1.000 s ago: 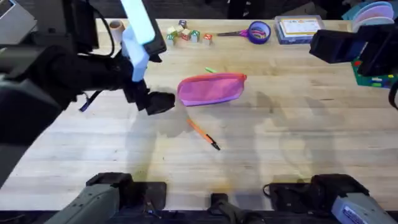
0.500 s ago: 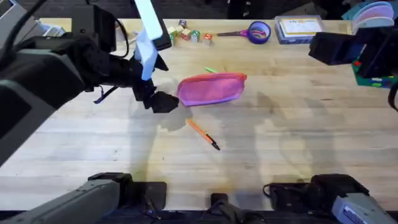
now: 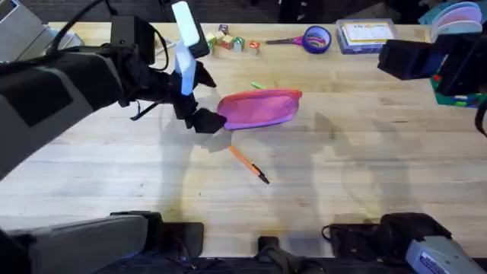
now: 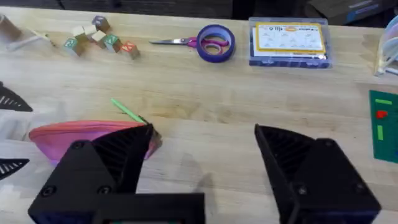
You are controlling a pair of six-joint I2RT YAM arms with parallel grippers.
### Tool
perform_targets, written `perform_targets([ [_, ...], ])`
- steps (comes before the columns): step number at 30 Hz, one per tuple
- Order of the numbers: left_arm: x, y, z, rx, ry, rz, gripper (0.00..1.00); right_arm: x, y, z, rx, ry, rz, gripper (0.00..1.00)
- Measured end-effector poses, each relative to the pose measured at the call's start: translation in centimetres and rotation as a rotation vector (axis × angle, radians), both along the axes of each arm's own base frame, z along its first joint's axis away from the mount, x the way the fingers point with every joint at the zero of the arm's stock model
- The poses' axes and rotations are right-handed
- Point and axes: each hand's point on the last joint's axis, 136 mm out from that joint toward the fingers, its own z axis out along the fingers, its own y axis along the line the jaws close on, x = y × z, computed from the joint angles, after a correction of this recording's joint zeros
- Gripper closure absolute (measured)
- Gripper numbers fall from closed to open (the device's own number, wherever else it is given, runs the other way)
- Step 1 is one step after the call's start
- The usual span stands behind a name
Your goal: Unzip the bag, pick up the pens from the table one at a time and place them inside, then zip the bag closed.
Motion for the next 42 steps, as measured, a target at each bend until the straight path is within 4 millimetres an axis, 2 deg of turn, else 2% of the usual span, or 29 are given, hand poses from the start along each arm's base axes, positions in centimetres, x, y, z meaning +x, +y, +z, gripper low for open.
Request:
perform_targets([
  [3,0.2,-0.4,0.0,-0.031,-0.003,-0.016,0.008,0.0,0.0,0.0,0.0,0.0,0.0,0.003],
  [10,0.1,-1.0,-1.5,-0.071,0.061,-0.032,0.008,0.0,0.0,0.0,0.0,0.0,0.0,0.004],
  [17,0.1,-1.3,-1.4,-0.098,0.06,-0.044,0.021,0.0,0.0,0.0,0.0,0.0,0.0,0.004],
  [19,0.1,-1.4,-1.3,-0.102,0.06,-0.046,0.173,0.0,0.0,0.0,0.0,0.0,0.0,0.004],
  [24,0.3,-1.4,-1.2,-0.106,0.045,-0.052,0.639,0.0,0.0,0.0,0.0,0.0,0.0,0.004],
  [28,0.5,-1.5,-1.1,-0.108,0.031,-0.054,0.933,0.0,0.0,0.0,0.0,0.0,0.0,0.004],
  [42,0.5,-1.5,-1.1,-0.109,0.031,-0.055,0.96,0.0,0.0,0.0,0.0,0.001,0.0,0.003],
])
